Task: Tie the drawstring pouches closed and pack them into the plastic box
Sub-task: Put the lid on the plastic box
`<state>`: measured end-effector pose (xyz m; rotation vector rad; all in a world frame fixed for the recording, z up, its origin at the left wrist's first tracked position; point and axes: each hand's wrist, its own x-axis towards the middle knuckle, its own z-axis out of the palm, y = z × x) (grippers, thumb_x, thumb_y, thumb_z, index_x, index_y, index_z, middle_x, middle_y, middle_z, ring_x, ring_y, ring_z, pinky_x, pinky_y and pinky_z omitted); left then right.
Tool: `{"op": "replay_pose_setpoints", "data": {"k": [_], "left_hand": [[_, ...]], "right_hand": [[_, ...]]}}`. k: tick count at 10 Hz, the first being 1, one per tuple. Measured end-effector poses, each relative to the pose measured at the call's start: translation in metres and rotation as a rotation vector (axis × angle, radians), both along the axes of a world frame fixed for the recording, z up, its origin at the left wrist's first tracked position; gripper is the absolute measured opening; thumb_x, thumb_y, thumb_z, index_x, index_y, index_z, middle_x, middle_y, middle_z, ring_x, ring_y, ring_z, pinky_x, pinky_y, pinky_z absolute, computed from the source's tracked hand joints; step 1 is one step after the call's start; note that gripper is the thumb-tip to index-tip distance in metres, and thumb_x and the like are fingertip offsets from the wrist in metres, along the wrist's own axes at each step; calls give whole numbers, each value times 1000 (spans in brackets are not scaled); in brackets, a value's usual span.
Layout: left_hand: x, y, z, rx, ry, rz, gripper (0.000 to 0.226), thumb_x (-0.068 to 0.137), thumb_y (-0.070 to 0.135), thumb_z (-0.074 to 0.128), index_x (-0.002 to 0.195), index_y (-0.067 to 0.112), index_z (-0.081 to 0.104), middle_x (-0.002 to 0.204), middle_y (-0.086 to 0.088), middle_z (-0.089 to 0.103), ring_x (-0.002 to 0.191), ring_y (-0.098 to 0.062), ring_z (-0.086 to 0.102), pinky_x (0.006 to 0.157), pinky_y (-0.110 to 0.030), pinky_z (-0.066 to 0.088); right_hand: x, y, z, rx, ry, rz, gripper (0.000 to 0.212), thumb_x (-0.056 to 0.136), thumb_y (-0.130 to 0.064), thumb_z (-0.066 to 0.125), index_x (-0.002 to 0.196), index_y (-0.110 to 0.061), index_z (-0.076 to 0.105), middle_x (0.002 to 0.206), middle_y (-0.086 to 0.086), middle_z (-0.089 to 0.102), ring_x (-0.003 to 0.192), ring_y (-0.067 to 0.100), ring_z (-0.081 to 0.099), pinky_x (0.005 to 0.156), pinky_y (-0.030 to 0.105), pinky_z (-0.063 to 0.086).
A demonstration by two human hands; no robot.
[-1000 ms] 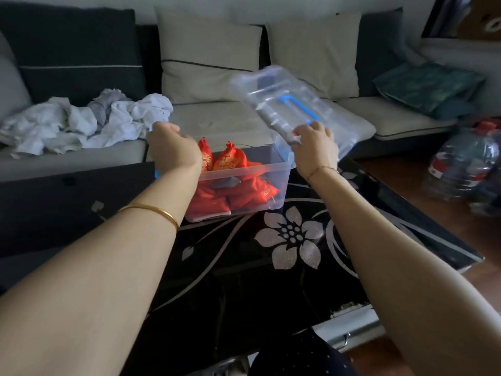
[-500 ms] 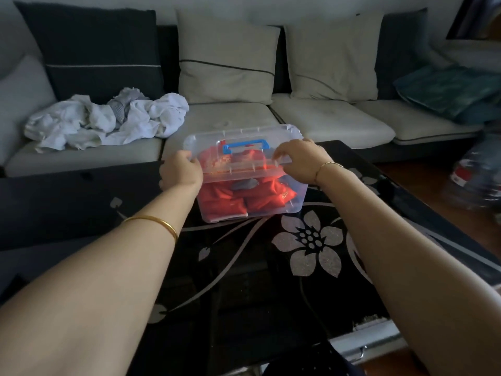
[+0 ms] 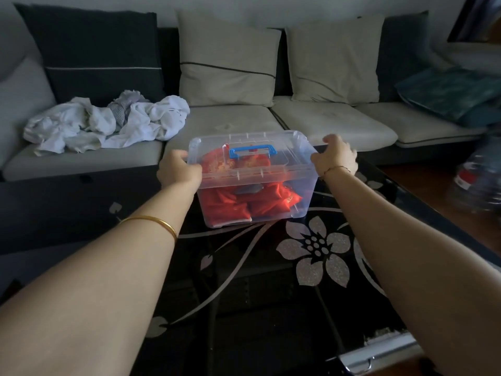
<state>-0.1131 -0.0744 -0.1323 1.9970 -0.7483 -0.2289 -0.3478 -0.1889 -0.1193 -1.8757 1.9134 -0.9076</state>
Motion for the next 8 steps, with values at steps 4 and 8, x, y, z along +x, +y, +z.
{"op": "replay_pose_setpoints", "data": {"k": [4, 8], "left_hand": [[-9, -6, -7, -190, 246, 112, 56, 86, 11, 58, 138, 6, 38, 133, -13, 52, 119, -29, 52, 88, -34, 45], [-4, -2, -1, -132, 170, 28, 63, 90, 19, 59, 145, 11, 30, 141, -8, 46, 128, -26, 45, 102, -37, 40]], "right_hand": [[-1, -10, -5, 64, -520, 13, 69, 82, -11, 61, 144, -14, 30, 122, 3, 59, 115, 18, 54, 93, 28, 44], [-1, -13, -3, 6, -506, 103, 61, 88, -10, 53, 144, -13, 29, 122, 5, 58, 112, 19, 54, 96, 31, 44]]}}
